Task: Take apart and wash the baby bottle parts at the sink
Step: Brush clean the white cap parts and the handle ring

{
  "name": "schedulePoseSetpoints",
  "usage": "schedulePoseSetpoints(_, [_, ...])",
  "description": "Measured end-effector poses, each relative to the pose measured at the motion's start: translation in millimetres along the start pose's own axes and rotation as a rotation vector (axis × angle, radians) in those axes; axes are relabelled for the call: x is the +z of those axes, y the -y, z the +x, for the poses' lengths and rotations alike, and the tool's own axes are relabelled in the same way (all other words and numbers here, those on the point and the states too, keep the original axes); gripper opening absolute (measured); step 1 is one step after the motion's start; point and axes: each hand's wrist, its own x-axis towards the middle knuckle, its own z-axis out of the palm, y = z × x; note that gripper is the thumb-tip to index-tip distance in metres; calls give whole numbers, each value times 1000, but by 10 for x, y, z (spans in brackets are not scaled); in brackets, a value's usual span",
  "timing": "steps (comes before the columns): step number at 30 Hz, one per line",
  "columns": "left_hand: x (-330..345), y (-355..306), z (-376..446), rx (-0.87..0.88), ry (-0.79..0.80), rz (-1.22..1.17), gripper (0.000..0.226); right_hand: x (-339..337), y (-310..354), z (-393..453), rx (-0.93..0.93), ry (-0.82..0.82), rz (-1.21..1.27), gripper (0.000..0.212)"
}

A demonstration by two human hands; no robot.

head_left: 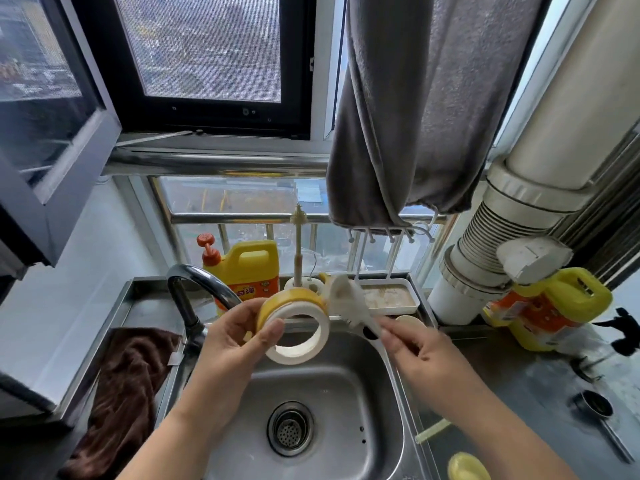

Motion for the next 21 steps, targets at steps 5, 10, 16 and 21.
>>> schedulePoseSetpoints(5, [100, -1, 30, -70, 17, -185, 54, 2, 24, 129, 22, -40, 101, 27])
schedulePoseSetpoints(10, [42, 105, 67, -89, -17, -72, 66, 79, 116, -1, -82, -57, -29, 33])
schedulePoseSetpoints(16, [69, 65, 58, 98, 44, 269, 34, -56, 30, 29, -83, -36, -136, 30])
schedulePoseSetpoints(21, [-8, 144, 88, 141, 36, 680, 32, 23, 62, -87, -118, 6, -215, 31])
